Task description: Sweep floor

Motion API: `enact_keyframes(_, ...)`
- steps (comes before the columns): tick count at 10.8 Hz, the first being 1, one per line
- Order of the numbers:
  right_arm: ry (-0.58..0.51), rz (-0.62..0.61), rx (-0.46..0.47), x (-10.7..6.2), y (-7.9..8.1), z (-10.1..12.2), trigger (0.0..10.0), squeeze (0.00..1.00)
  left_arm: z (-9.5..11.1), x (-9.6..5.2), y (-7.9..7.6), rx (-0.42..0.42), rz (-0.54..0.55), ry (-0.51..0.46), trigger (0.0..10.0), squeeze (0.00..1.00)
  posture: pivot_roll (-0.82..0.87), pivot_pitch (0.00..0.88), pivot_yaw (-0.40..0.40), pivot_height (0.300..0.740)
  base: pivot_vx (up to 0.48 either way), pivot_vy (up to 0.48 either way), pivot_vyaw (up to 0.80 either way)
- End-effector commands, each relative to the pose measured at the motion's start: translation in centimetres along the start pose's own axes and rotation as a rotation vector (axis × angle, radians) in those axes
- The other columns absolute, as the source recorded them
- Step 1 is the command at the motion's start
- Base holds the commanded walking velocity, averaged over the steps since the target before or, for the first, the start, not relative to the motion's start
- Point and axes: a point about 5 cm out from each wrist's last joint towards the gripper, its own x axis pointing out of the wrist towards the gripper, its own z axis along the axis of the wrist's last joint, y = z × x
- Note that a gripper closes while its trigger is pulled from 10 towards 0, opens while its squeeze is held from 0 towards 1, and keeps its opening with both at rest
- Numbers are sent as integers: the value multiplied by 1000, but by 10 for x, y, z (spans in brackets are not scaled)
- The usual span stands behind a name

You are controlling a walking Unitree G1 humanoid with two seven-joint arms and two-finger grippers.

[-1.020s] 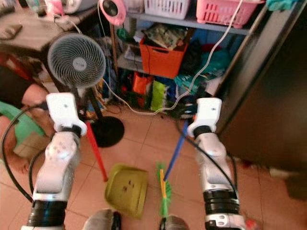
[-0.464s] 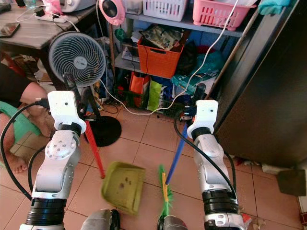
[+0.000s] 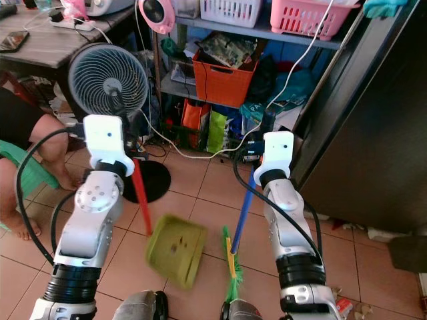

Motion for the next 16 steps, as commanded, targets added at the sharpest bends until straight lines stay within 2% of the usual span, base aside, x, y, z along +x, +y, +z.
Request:
enact_keyframes(1,-14,-24,-11,0,-6,3,10000,0,4,-3,1,19,-2,-38,10000,0,55,54,-11,740,0,0,0)
enact_keyframes(3,18,-68,-8,-11,-17,-4,10000,0,-14,-12,2,-30,-48,43,10000,0,42,39,-17,740,0,0,0)
enact_keyframes(6,12,-77,-6,-10,-20,-6,10000,0,-23,-12,9,-14,-46,56,10000,0,16,43,15,740,0,426,-800)
enact_keyframes(11,43,-54,-14,-10,-16,-10,10000,0,-8,-6,4,-70,-21,27,10000,0,29,67,-7,740,0,480,-714)
enact_keyframes(16,45,-65,-15,-8,-17,-10,10000,0,-2,2,7,-83,-15,18,10000,0,35,71,-4,740,0,480,-645)
